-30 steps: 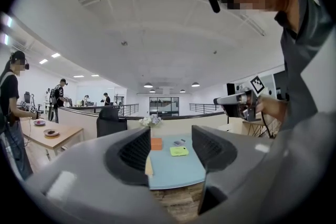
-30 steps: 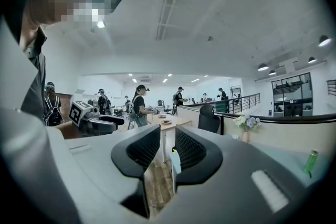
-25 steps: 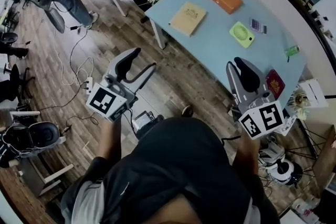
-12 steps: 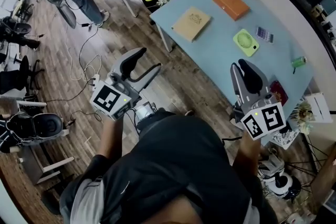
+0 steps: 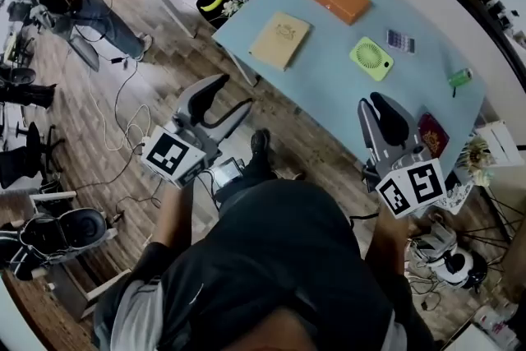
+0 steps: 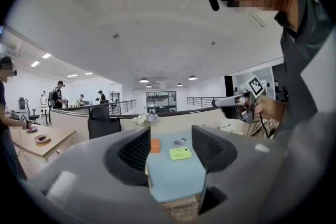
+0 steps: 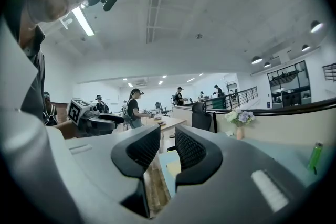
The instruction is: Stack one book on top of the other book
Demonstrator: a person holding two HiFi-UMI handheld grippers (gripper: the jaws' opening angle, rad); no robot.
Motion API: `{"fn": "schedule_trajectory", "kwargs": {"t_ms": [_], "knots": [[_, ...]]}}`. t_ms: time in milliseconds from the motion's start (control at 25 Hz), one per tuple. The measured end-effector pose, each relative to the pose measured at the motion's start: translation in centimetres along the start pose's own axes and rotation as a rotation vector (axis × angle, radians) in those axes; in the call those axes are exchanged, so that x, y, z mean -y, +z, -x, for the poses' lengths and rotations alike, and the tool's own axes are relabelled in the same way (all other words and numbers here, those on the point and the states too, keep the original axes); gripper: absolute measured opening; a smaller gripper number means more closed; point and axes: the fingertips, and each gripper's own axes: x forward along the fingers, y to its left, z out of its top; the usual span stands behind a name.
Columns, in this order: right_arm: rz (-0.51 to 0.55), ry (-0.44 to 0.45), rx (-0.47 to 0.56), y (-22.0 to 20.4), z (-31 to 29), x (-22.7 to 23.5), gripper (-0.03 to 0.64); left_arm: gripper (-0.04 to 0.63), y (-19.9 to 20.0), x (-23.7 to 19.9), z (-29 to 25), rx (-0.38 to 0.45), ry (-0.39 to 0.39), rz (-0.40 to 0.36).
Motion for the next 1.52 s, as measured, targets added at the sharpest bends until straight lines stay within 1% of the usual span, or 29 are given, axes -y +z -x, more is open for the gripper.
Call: {"fn": "schedule_trajectory", "kwargs": {"t_ms": [200,440,600,720,1000,1200,1320,1520], "knots": [[-0.007,-0.081,-0.018,-0.4,-2.1,1.6,0.087,0.296,-0.1,-3.3,-3.6,0.005,-0.083,-0.003],[-0.006,-0.150,-0.036,0.2,-7.5,2.3,0.087,0.296,0.0,-9.1,-6.4,0.012,-0.160,0.001],[-0.008,-0.183,-0.041,0.3,-11.2,2.0,0.087,0.296,-0.6,-13.3,-7.7,0.015,-0.196,0.009],[-0.009,-0.213,-0.050,0.3,-13.6,1.7,0.087,0.296,-1.4,-16.5,-8.7,0.032,-0.222,-0.003],[-0.017,-0.286,-0.073,0.5,-18.4,1.8,0.087,0.296,-2.1,-22.0,-10.3,0.040,-0.288,0.007],[-0.020,-0.302,-0.119,-0.5,-21.7,2.2,0.087,0.296,-3.5,-25.2,-11.7,0.040,-0.301,0.023],[-0.029,-0.297,-0.152,-1.8,-23.2,2.5,0.087,0.296,-4.9,-26.7,-12.2,0.032,-0.288,0.043],[-0.069,-0.274,-0.213,-4.5,-25.5,4.5,0.087,0.296,-7.2,-28.2,-13.6,0.000,-0.252,0.090]]}}
